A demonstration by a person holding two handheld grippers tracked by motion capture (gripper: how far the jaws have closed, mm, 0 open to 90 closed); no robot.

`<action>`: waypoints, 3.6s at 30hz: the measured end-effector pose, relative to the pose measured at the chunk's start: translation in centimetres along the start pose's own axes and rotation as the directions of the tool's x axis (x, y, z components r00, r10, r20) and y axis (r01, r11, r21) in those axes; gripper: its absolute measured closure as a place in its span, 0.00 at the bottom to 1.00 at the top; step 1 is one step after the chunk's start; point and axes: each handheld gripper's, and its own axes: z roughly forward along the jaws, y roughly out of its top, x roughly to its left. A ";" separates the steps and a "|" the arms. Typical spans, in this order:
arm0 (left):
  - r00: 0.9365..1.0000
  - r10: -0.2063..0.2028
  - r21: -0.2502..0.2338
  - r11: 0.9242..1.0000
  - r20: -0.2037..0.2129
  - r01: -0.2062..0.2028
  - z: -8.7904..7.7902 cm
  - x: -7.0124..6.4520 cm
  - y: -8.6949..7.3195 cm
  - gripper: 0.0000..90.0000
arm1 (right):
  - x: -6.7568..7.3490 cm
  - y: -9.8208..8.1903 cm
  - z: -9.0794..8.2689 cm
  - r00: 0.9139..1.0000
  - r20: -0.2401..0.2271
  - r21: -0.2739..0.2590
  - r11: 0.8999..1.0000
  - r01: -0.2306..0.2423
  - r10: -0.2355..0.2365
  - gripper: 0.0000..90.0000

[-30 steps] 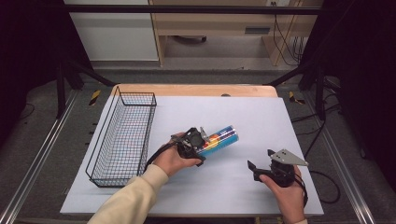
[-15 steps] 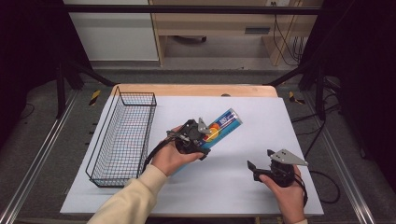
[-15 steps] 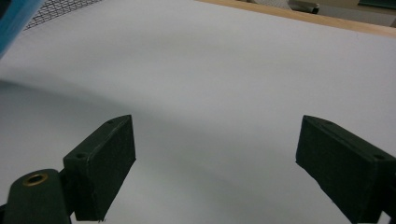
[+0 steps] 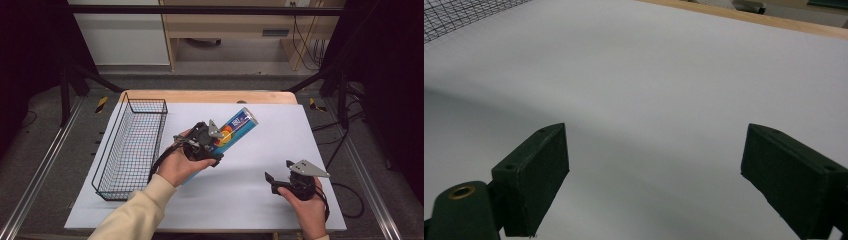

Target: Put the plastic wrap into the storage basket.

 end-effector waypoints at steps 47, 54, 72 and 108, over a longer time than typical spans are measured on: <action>0.984 -0.084 0.040 0.995 -0.160 0.091 -11.9 1.0 -0.4 0.36 | -0.4 -0.4 0.1 0.999 -0.024 -0.010 0.999 -0.032 0.032 0.12; 0.974 -0.121 0.088 0.986 -0.190 0.140 -12.0 1.0 -2.2 0.36 | 0.1 -0.1 0.0 0.999 -0.031 -0.013 1.000 -0.018 0.018 0.12; 0.961 -0.182 0.147 0.966 -0.206 0.214 -13.5 1.1 -5.9 0.36 | 0.0 -0.2 0.2 0.999 -0.026 -0.003 1.000 -0.028 0.028 0.12; 0.918 -0.328 0.187 0.910 -0.223 0.371 -12.9 4.1 -11.5 0.36 | 0.0 -0.2 0.3 0.999 -0.028 0.005 1.000 -0.026 0.026 0.12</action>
